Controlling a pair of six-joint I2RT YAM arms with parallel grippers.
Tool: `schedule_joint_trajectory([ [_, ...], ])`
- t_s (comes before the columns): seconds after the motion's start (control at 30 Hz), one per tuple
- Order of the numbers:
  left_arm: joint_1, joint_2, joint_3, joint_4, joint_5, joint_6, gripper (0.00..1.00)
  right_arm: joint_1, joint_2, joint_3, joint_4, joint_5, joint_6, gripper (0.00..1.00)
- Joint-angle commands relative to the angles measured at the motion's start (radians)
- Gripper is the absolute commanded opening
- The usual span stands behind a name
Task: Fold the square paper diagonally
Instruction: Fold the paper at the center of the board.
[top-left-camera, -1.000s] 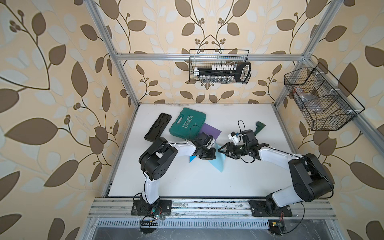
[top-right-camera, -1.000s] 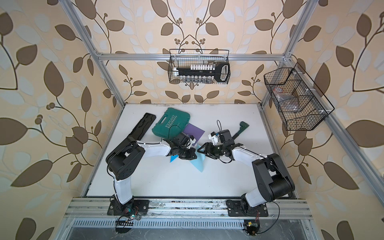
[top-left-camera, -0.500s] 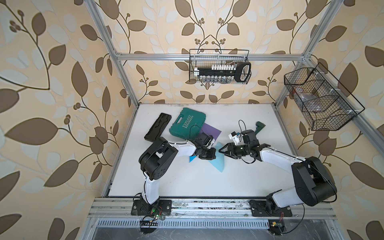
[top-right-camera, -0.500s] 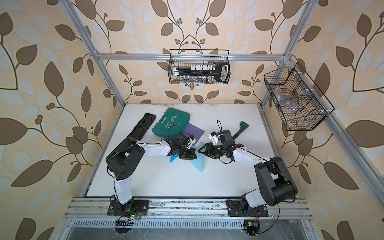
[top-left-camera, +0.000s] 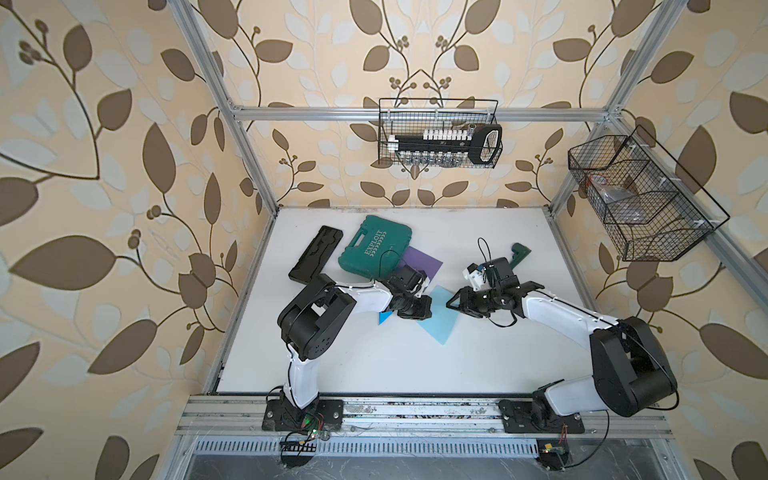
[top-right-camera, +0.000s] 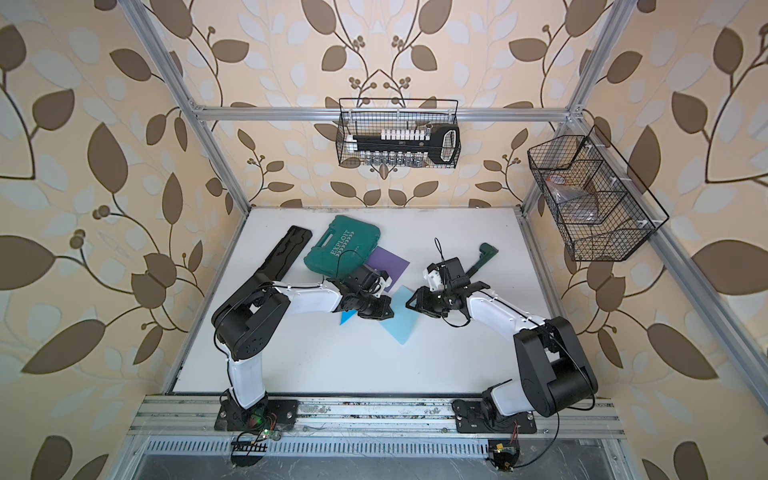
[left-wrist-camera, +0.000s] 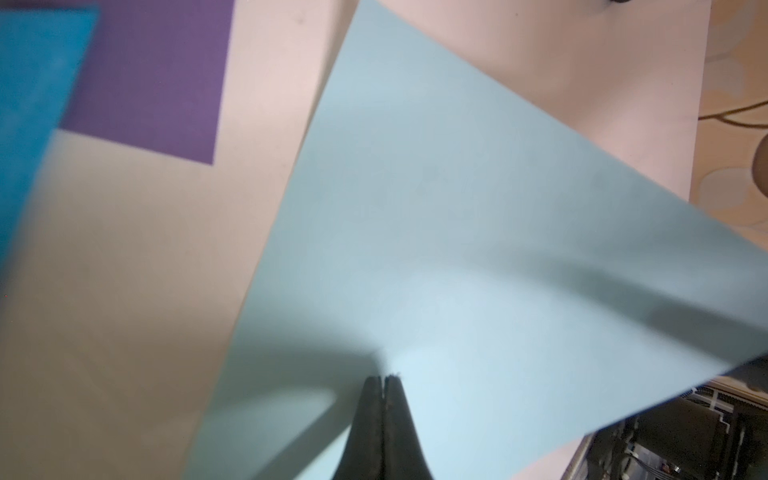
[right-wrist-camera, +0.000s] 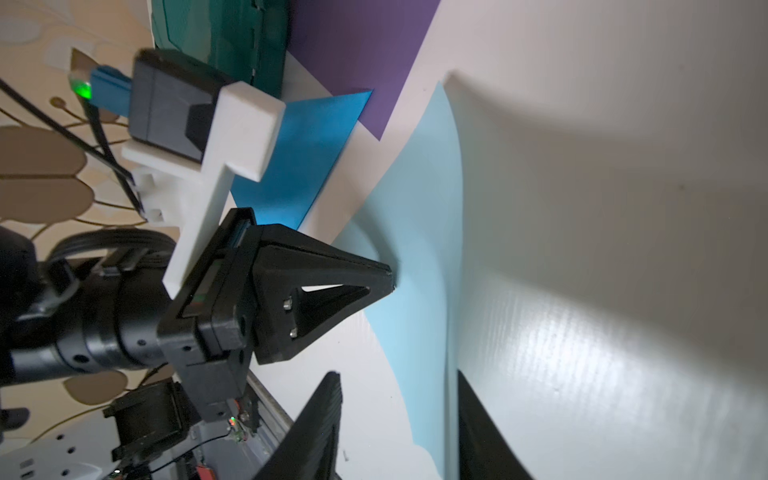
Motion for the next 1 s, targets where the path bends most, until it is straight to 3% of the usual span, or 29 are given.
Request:
schedule_joint_trajectory([
  [0.0, -0.010, -0.002, -0.023, -0.075, -0.050, 0.027, 0.00, 0.005, -0.009, 0.025, -0.043, 0.050, -0.032, 0.35],
  [0.43, -0.009, -0.001, -0.035, -0.061, -0.048, 0.016, 0.00, 0.004, 0.021, -0.022, 0.095, 0.116, 0.013, 0.23],
  [0.8, -0.009, -0.005, -0.041, -0.046, -0.034, 0.007, 0.00, 0.016, 0.006, -0.035, 0.095, 0.149, 0.008, 0.00],
  [0.97, -0.015, -0.002, -0.042, -0.019, -0.012, -0.003, 0.00, 0.028, -0.007, -0.038, 0.110, 0.123, 0.015, 0.00],
])
